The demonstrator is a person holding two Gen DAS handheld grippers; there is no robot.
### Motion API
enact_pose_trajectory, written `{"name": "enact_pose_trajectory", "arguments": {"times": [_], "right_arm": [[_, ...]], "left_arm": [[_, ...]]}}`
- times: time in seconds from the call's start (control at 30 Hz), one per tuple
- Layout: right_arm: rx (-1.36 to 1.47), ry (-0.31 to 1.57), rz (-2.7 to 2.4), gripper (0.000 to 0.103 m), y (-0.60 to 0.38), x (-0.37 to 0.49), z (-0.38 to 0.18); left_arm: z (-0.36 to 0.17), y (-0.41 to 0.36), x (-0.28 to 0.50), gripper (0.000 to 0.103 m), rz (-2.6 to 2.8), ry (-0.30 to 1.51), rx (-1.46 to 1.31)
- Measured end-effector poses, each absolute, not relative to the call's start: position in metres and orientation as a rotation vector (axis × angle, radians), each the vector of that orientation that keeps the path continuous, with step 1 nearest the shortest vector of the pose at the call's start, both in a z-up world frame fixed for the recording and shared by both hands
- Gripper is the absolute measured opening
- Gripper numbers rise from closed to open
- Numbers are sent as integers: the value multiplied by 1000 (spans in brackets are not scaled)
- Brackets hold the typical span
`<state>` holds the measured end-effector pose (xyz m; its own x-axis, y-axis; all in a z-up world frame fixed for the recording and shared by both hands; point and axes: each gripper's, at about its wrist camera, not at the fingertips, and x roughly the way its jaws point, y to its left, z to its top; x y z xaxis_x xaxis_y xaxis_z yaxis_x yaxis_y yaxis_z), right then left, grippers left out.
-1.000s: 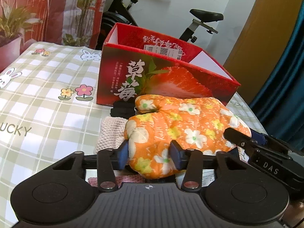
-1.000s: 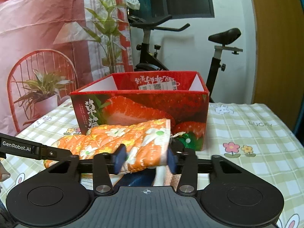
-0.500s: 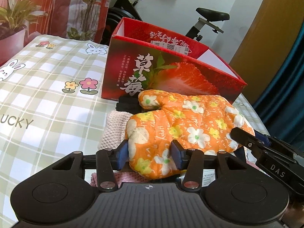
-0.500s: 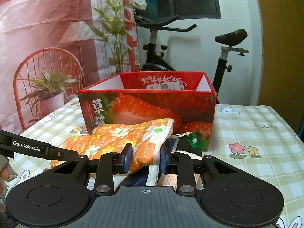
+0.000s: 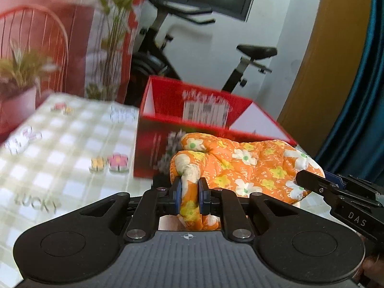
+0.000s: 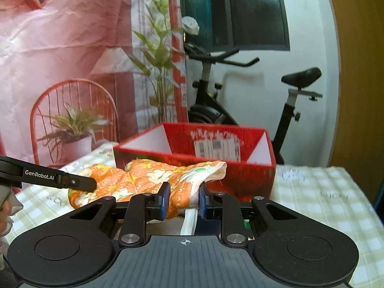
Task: Organize soft objects
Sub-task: 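Close the left gripper on the orange pouch while the right gripper also grips it, then lift the orange pouch with both grippers and carry it over the red box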
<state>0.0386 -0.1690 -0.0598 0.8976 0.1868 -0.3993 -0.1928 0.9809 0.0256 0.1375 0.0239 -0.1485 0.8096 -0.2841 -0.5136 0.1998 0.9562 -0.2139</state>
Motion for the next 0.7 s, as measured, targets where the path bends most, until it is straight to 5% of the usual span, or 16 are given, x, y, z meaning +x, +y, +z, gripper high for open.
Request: {"name": "enact_pose_trajectory", "arguments": {"times": [0.7], "right_arm": [[-76,355,215,22,-175,101,3]], "left_arm": [[-90,8,185,15,-270,459,-82]]}}
